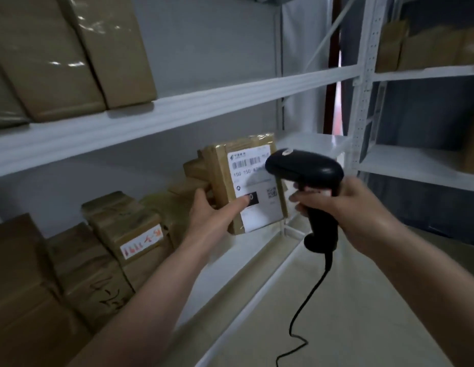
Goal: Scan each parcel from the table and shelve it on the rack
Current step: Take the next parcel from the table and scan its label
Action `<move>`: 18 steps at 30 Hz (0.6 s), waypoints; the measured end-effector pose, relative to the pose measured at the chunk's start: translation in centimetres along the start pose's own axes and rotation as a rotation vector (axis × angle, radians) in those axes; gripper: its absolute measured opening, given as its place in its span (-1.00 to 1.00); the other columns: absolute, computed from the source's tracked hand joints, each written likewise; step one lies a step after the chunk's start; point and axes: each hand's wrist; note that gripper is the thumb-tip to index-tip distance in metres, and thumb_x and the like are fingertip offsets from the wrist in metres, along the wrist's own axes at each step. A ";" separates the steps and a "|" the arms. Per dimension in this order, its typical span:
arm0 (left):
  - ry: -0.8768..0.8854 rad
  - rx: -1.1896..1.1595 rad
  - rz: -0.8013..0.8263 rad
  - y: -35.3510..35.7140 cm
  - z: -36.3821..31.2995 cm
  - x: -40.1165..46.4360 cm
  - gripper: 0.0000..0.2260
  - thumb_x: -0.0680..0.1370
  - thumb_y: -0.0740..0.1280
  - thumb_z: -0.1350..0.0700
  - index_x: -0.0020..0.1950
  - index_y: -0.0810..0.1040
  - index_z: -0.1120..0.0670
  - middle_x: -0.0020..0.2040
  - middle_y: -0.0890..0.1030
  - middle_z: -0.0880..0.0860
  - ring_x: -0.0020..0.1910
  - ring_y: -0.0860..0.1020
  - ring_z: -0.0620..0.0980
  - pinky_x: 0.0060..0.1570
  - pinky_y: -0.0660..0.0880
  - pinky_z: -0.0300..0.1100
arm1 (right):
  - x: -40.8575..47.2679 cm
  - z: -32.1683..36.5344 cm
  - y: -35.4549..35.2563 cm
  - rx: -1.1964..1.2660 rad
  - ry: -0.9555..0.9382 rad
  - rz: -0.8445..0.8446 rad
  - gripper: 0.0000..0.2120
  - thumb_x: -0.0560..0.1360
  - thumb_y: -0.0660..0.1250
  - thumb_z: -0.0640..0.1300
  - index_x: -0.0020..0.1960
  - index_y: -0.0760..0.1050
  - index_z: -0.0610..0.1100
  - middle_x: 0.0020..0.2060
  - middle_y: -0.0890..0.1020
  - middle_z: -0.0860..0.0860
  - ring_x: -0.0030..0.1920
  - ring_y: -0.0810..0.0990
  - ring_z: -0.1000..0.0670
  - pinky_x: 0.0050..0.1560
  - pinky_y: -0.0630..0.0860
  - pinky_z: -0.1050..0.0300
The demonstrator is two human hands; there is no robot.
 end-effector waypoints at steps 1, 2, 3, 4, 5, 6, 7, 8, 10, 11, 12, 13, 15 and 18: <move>0.043 0.023 -0.015 -0.6 -1.4 0.1 -0.39 0.41 0.51 -0.06 0.37 0.32 -0.08 0.22 0.55 -0.09 0.11 0.57 -0.09 0.08 0.56 -0.06 | 0.8 1.4 0.3 0.012 -0.034 0.030 -0.81 0.42 0.41 -0.26 0.01 0.59 -0.11 -0.15 0.71 -0.10 -0.09 0.69 -0.07 0.08 0.58 -0.04; 0.086 0.042 -0.039 -1.3 -2.9 0.2 -0.37 0.43 0.49 -0.06 0.41 0.28 -0.09 0.22 0.54 -0.10 0.10 0.56 -0.10 0.01 0.56 -0.14 | 1.7 2.7 0.6 0.031 -0.072 0.057 -0.84 0.42 0.40 -0.27 -0.01 0.59 -0.13 -0.16 0.70 -0.14 -0.12 0.68 -0.08 0.04 0.60 -0.03; 0.118 0.055 -0.060 -2.0 -4.3 0.3 -0.34 0.44 0.48 -0.05 0.45 0.24 -0.09 0.21 0.53 -0.11 0.10 0.56 -0.10 -0.05 0.54 -0.19 | 2.5 3.9 0.9 0.064 -0.110 0.078 -0.86 0.43 0.39 -0.29 -0.03 0.59 -0.16 -0.16 0.69 -0.18 -0.16 0.67 -0.09 0.00 0.61 -0.01; 0.149 0.064 -0.081 -2.6 -5.8 0.4 -0.31 0.45 0.47 -0.05 0.49 0.20 -0.10 0.20 0.52 -0.10 0.10 0.56 -0.09 -0.05 0.54 -0.19 | 3.2 4.9 1.2 0.112 -0.144 0.094 -0.87 0.43 0.38 -0.32 -0.03 0.59 -0.21 -0.15 0.69 -0.20 -0.18 0.65 -0.10 -0.03 0.61 0.01; 0.184 0.070 -0.109 -3.3 -7.2 0.4 -0.27 0.43 0.46 -0.07 0.51 0.18 -0.10 0.18 0.52 -0.11 0.10 0.57 -0.08 0.01 0.56 -0.14 | 4.0 5.9 1.5 0.169 -0.174 0.112 -0.86 0.44 0.36 -0.34 -0.01 0.58 -0.27 -0.16 0.67 -0.21 -0.18 0.63 -0.10 -0.03 0.61 0.04; 0.219 0.083 -0.140 -3.8 -8.6 0.4 -0.24 0.40 0.46 -0.10 0.52 0.18 -0.10 0.17 0.52 -0.11 0.09 0.58 -0.07 0.08 0.56 -0.07 | 4.9 6.8 1.9 0.224 -0.201 0.135 -0.84 0.45 0.34 -0.36 0.03 0.56 -0.32 -0.17 0.66 -0.20 -0.17 0.63 -0.10 -0.04 0.62 0.06; 0.250 0.114 -0.173 -4.2 -9.8 0.4 -0.23 0.37 0.45 -0.13 0.51 0.20 -0.09 0.16 0.53 -0.12 0.09 0.57 -0.09 0.13 0.54 -0.03 | 5.8 7.6 2.1 0.277 -0.224 0.164 -0.80 0.46 0.32 -0.37 0.08 0.54 -0.35 -0.16 0.66 -0.18 -0.15 0.63 -0.10 -0.04 0.62 0.07; 0.278 0.157 -0.205 -4.6 -11.0 0.3 -0.25 0.37 0.44 -0.15 0.50 0.22 -0.08 0.15 0.53 -0.13 0.08 0.57 -0.11 0.15 0.53 -0.03 | 6.7 8.3 2.4 0.330 -0.238 0.195 -0.77 0.47 0.31 -0.37 0.12 0.53 -0.34 -0.15 0.67 -0.16 -0.13 0.65 -0.09 -0.04 0.61 0.07; 0.329 0.242 -0.265 -5.1 -13.2 0.4 -0.31 0.38 0.43 -0.16 0.46 0.27 -0.10 0.15 0.53 -0.16 0.08 0.55 -0.16 0.14 0.53 -0.04 | 8.7 9.7 2.6 0.422 -0.245 0.257 -0.72 0.47 0.32 -0.35 0.17 0.52 -0.30 -0.08 0.70 -0.16 -0.04 0.68 -0.10 -0.01 0.62 0.06; 0.356 0.277 -0.296 -5.2 -14.3 0.5 -0.31 0.34 0.43 -0.19 0.42 0.29 -0.12 0.16 0.54 -0.16 0.09 0.56 -0.15 0.14 0.54 -0.04 | 9.6 10.3 2.6 0.457 -0.242 0.282 -0.71 0.46 0.33 -0.33 0.18 0.52 -0.28 -0.04 0.70 -0.16 0.00 0.68 -0.11 0.01 0.60 0.05; 0.381 0.313 -0.334 -5.2 -15.3 0.6 -0.31 0.30 0.42 -0.21 0.39 0.31 -0.14 0.15 0.55 -0.16 0.09 0.58 -0.14 0.12 0.55 -0.03 | 10.5 10.9 2.6 0.488 -0.240 0.308 -0.71 0.46 0.34 -0.33 0.18 0.52 -0.27 -0.02 0.70 -0.17 0.02 0.68 -0.12 0.02 0.60 0.05; 0.398 0.362 -0.372 -5.0 -16.4 0.9 -0.32 0.29 0.41 -0.22 0.36 0.32 -0.15 0.12 0.55 -0.18 0.07 0.58 -0.13 0.10 0.56 -0.03 | 11.5 11.5 2.6 0.520 -0.240 0.335 -0.70 0.45 0.35 -0.33 0.18 0.52 -0.26 0.00 0.69 -0.18 0.03 0.68 -0.12 0.03 0.61 0.05; 0.419 0.516 -0.441 -4.5 -18.4 1.5 -0.32 0.31 0.42 -0.25 0.37 0.31 -0.15 0.09 0.52 -0.21 0.07 0.57 -0.10 0.06 0.56 -0.04 | 13.2 12.5 2.5 0.578 -0.230 0.384 -0.70 0.45 0.35 -0.33 0.18 0.52 -0.26 -0.02 0.69 -0.19 0.01 0.69 -0.13 0.00 0.63 0.08; 0.407 0.811 -0.576 -3.3 -21.3 2.9 -0.29 0.33 0.39 -0.29 0.42 0.30 -0.11 0.20 0.50 -0.07 0.14 0.52 0.02 0.04 0.54 -0.01 | 15.8 13.7 2.7 0.668 -0.176 0.469 -0.69 0.47 0.34 -0.36 0.21 0.49 -0.30 -0.04 0.69 -0.23 0.01 0.68 -0.16 -0.06 0.64 0.09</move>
Point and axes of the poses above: each hand's wrist, its own x-axis towards the middle knuckle, its own y-axis out of the palm, z = x × y
